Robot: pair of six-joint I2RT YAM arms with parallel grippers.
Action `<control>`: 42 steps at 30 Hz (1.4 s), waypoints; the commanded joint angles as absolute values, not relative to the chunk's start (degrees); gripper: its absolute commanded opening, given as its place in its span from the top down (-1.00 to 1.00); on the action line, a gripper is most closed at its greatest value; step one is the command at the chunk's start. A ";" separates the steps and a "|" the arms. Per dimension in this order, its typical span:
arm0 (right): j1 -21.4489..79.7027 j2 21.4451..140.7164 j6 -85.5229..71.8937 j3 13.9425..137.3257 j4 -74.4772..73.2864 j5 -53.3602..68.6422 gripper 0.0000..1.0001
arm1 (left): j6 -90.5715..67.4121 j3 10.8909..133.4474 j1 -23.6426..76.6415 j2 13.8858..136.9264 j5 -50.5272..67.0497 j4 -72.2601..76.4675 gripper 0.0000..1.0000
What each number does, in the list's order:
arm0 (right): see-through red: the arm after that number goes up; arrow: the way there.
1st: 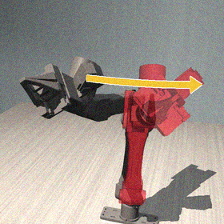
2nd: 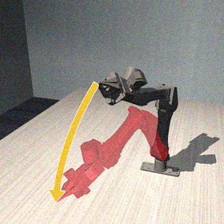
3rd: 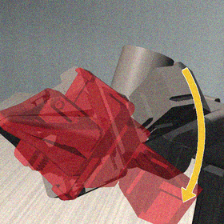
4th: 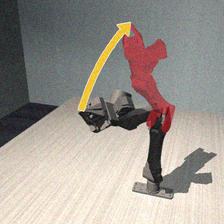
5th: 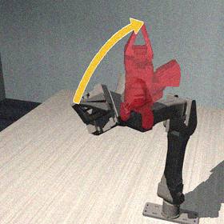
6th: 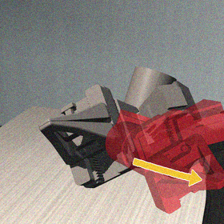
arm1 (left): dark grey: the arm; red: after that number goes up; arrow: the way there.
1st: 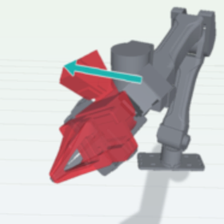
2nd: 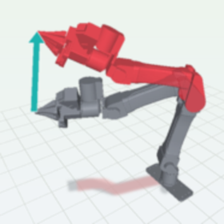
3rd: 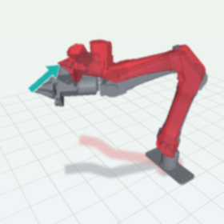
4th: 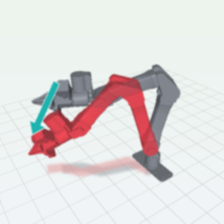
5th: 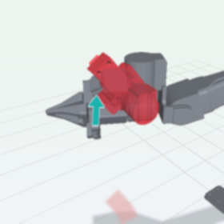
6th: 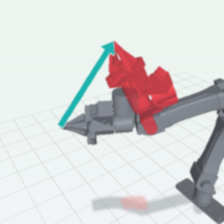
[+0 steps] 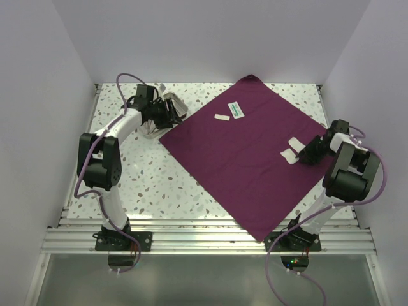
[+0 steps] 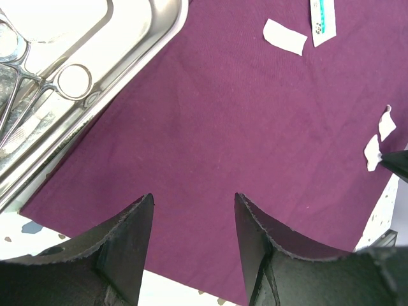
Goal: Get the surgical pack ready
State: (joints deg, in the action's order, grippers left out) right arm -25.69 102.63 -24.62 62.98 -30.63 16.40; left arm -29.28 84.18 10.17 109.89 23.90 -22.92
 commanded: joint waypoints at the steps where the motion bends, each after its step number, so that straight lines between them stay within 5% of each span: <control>1: -25.84 104.06 -24.87 63.54 -28.04 17.14 0.34 | -27.60 86.04 10.37 110.30 25.31 -22.06 -0.15; 8: -25.58 105.55 -24.96 64.95 -28.12 17.93 0.48 | -27.25 86.57 10.37 111.09 25.40 -22.24 -0.15; 15: -24.70 105.21 -25.40 65.74 -27.60 21.34 1.00 | -27.07 87.27 10.37 112.23 25.66 -22.41 -0.14; 42: -24.70 105.29 -35.59 71.72 -15.39 30.76 1.00 | -27.60 88.42 10.37 114.43 26.28 -22.33 -0.11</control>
